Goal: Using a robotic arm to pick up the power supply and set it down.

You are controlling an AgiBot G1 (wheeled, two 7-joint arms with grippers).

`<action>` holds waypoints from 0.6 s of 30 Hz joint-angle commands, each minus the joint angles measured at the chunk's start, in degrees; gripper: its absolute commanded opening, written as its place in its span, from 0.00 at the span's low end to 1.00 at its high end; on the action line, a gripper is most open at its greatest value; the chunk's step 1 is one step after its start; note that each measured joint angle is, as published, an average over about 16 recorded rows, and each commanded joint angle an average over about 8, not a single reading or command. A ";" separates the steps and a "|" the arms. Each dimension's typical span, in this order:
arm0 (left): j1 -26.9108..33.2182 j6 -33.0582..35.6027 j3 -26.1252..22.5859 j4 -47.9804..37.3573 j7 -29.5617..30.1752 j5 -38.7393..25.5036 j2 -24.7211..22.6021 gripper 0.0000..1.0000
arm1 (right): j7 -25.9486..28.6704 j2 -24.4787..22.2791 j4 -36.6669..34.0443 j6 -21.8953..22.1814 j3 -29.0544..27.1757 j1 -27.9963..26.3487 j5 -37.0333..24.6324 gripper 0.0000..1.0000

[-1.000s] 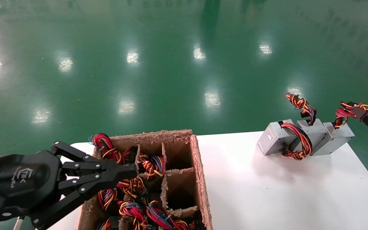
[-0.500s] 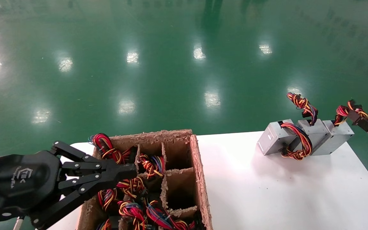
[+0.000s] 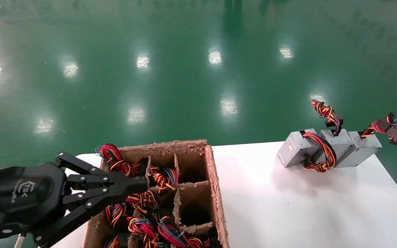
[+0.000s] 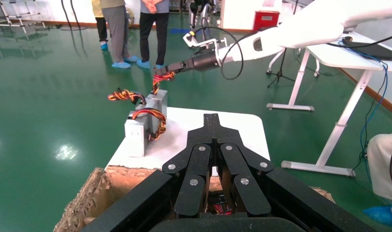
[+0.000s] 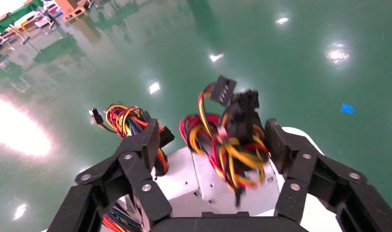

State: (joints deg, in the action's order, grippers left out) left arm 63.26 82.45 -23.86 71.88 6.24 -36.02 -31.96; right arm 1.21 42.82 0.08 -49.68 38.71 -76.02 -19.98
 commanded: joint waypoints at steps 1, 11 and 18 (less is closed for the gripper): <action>0.00 0.00 0.00 0.00 0.00 0.00 0.00 0.00 | -0.07 -0.21 0.08 -0.04 0.01 -0.17 -0.01 1.00; 0.00 0.00 0.00 0.00 0.00 0.00 0.00 0.00 | -0.47 -0.65 0.38 -0.72 -0.14 -0.54 0.20 1.00; 0.00 0.00 0.00 0.00 0.00 0.00 0.00 0.00 | -1.25 -1.25 0.95 -2.04 -0.63 -1.04 0.88 1.00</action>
State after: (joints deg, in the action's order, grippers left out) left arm 63.26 82.45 -23.86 71.88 6.24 -36.02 -31.96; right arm -0.31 41.59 0.99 -51.72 38.05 -77.00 -19.06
